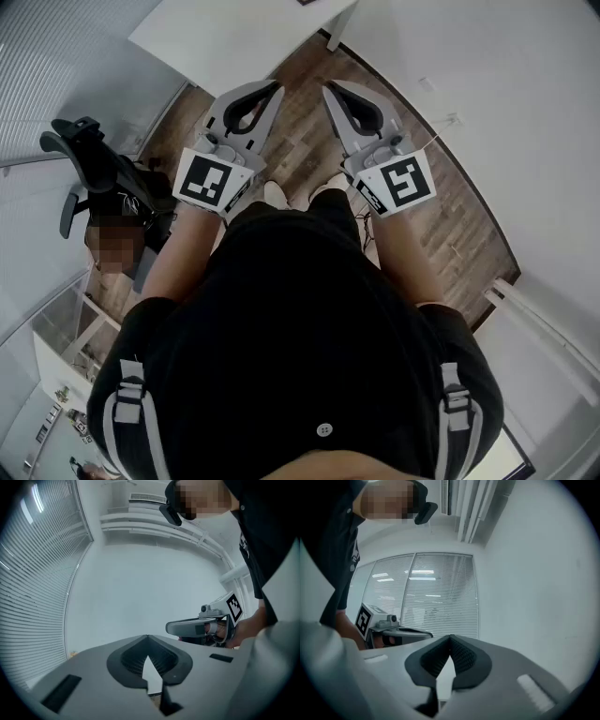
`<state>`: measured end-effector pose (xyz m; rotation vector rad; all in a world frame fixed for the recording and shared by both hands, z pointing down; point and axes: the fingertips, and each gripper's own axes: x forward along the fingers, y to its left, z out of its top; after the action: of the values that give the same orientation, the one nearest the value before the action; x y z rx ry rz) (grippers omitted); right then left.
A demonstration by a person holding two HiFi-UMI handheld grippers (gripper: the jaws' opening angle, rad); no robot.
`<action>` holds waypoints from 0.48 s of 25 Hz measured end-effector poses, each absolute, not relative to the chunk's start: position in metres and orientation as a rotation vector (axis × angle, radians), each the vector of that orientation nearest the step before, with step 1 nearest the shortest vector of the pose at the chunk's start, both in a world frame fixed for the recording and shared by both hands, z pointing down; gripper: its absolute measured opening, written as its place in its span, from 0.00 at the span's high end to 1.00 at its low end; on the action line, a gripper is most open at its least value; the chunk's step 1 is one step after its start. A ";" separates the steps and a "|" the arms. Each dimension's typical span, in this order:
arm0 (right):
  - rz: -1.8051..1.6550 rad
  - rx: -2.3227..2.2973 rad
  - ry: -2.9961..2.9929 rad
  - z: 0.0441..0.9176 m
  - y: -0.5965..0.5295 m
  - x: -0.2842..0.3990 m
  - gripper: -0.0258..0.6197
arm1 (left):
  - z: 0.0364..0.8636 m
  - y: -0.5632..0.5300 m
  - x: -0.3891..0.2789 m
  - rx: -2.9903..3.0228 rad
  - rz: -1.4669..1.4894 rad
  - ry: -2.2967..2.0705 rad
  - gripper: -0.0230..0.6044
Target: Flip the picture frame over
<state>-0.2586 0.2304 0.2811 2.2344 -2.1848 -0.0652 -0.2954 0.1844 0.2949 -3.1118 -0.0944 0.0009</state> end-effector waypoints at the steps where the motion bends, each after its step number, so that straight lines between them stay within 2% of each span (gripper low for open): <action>1: -0.063 2.232 -2.187 0.282 0.231 -0.260 0.95 | 0.295 0.185 -0.296 -3.113 -0.002 -0.095 0.95; 12: 0.006 2.208 -2.199 0.297 0.233 -0.276 0.94 | 0.305 0.193 -0.307 -3.143 -0.032 -0.134 0.95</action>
<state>-0.2761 0.2332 0.2968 2.2076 -2.1985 0.0065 -0.3065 0.1925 0.3049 -3.1427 -0.1343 -0.0319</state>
